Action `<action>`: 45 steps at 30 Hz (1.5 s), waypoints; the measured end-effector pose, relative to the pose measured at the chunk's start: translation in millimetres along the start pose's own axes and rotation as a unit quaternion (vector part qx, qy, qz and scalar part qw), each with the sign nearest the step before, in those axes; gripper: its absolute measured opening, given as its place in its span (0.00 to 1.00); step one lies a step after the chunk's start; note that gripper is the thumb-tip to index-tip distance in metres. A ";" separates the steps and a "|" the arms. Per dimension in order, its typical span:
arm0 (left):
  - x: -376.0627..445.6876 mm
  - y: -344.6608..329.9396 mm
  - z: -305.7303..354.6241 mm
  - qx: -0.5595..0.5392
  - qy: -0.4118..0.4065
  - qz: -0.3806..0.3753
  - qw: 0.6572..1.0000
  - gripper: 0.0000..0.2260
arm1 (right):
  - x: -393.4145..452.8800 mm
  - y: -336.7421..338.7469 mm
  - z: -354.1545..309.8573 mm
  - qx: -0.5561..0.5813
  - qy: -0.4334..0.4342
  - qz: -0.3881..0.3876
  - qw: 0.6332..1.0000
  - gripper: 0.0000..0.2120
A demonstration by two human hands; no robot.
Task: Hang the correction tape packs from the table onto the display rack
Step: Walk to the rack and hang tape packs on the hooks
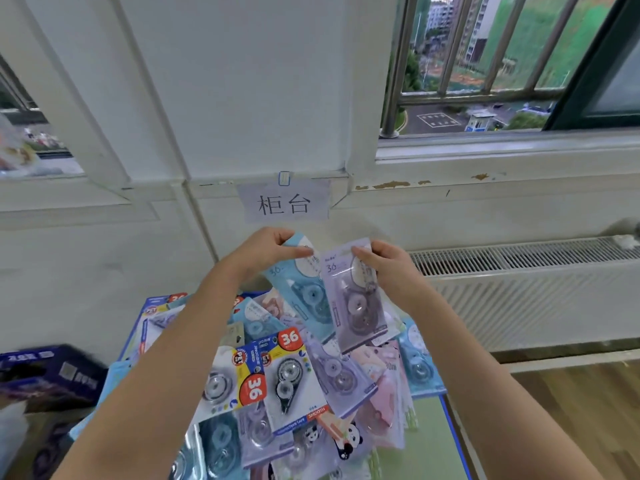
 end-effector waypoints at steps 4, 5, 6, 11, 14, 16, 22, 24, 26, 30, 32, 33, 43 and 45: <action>-13.1 -7.9 -0.1 -0.044 0.005 -0.019 0.999 0.08 | -8.6 -31.2 -0.5 0.035 0.010 -0.016 0.999 0.18; -15.2 -8.5 -0.7 -0.053 0.010 -0.015 0.998 0.08 | -10.6 -37.4 -0.6 0.033 0.013 -0.025 0.999 0.14; -17.1 -9.2 -1.1 -0.069 0.016 -0.012 0.997 0.08 | -12.2 -42.6 1.0 0.027 0.015 -0.034 0.999 0.07; -23.7 -12.3 -22.0 -0.240 0.107 0.002 0.965 0.11 | -17.7 -48.7 11.7 0.030 0.015 -0.014 0.999 0.05; -28.0 -21.9 -37.4 -0.352 0.108 -0.013 0.930 0.12 | -18.9 -45.9 14.1 0.067 0.003 0.020 0.998 0.10; -35.2 -33.9 -47.1 -0.365 0.097 -0.026 0.925 0.12 | -14.3 -44.4 20.1 0.109 -0.013 0.040 0.993 0.07; -50.5 -75.7 -74.7 -0.396 0.099 -0.059 0.911 0.18 | -5.1 -35.1 57.1 0.173 -0.092 0.169 0.966 0.18; -50.4 -76.9 -81.4 -0.386 0.094 -0.037 0.917 0.14 | -8.5 -36.7 57.7 0.168 -0.104 0.169 0.966 0.12; -50.1 -76.6 -89.3 -0.396 0.096 -0.007 0.913 0.12 | -13.0 -41.7 58.7 0.145 -0.122 0.133 0.973 0.13; -51.5 -81.9 -104.6 -0.468 0.102 0.041 0.877 0.10 | -33.5 -56.8 65.8 0.127 -0.144 0.028 0.981 0.18; -51.3 -82.7 -108.8 -0.479 0.095 0.076 0.869 0.12 | -50.2 -64.3 74.6 0.132 -0.148 0.002 0.980 0.16; -50.2 -83.0 -110.9 -0.476 0.097 0.097 0.869 0.13 | -56.5 -67.1 78.9 0.119 -0.149 -0.011 0.982 0.16; -47.1 -88.8 -113.2 -0.488 0.112 0.146 0.853 0.14 | -71.5 -40.8 82.4 0.032 -0.121 0.060 0.990 0.06; -49.5 -82.8 -108.1 -0.487 0.090 0.143 0.857 0.13 | -74.0 -35.9 75.1 0.027 -0.118 0.077 0.990 0.06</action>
Point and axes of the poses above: each hand's wrist, its own x-axis towards the middle knuckle, its own y-axis out of the back of the hand, z = x × y, the point moved 8 cm from there along x, towards the middle knuckle, and after that the axes turned 9 degrees about y, right-handed, at the moved point
